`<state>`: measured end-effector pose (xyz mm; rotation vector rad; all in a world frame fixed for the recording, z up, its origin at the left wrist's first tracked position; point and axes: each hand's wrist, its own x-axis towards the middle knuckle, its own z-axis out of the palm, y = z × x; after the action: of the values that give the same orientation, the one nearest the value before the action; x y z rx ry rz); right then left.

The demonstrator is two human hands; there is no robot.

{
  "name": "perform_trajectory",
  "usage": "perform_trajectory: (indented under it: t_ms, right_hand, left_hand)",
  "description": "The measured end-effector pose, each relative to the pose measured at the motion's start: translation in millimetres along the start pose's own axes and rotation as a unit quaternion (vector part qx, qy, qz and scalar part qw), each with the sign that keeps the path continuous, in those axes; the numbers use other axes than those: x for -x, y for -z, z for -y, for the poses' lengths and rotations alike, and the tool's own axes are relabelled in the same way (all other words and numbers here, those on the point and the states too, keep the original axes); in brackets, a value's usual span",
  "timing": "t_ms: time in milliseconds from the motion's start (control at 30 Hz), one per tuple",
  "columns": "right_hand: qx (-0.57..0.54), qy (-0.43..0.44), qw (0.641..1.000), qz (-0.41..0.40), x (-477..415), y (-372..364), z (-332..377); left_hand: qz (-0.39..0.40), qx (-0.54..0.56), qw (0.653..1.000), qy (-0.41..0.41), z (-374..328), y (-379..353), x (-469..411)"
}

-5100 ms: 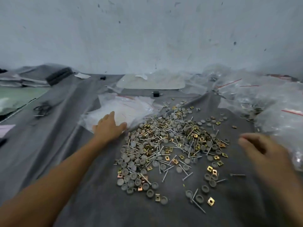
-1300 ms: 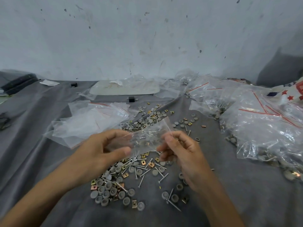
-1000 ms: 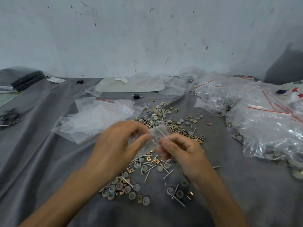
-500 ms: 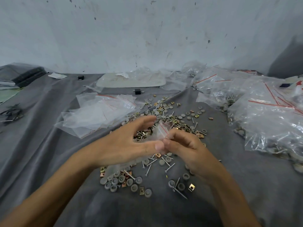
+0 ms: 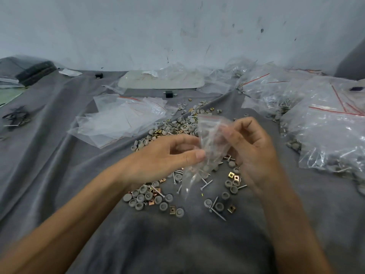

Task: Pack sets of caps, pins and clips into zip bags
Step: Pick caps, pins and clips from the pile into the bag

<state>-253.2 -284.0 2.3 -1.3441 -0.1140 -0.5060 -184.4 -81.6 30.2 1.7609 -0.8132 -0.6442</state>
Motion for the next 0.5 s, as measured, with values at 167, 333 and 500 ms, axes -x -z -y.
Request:
perform_trajectory:
  t_ms: [167,333,500]
  right_hand:
    - [-0.127,-0.005,0.991,-0.035,-2.4,0.6,2.8]
    - [-0.177,-0.063,0.979,-0.082,-4.6,-6.9,0.9]
    - [-0.171,-0.09,0.979,-0.06,-4.1,-2.7,-1.0]
  left_hand:
    - [-0.07,-0.023,0.997,-0.003,7.7,-4.2,2.2]
    - [-0.109,-0.071,0.991,-0.019,3.0,-0.1,1.8]
    - [-0.114,-0.114,0.987,-0.027,7.3,-0.3,3.7]
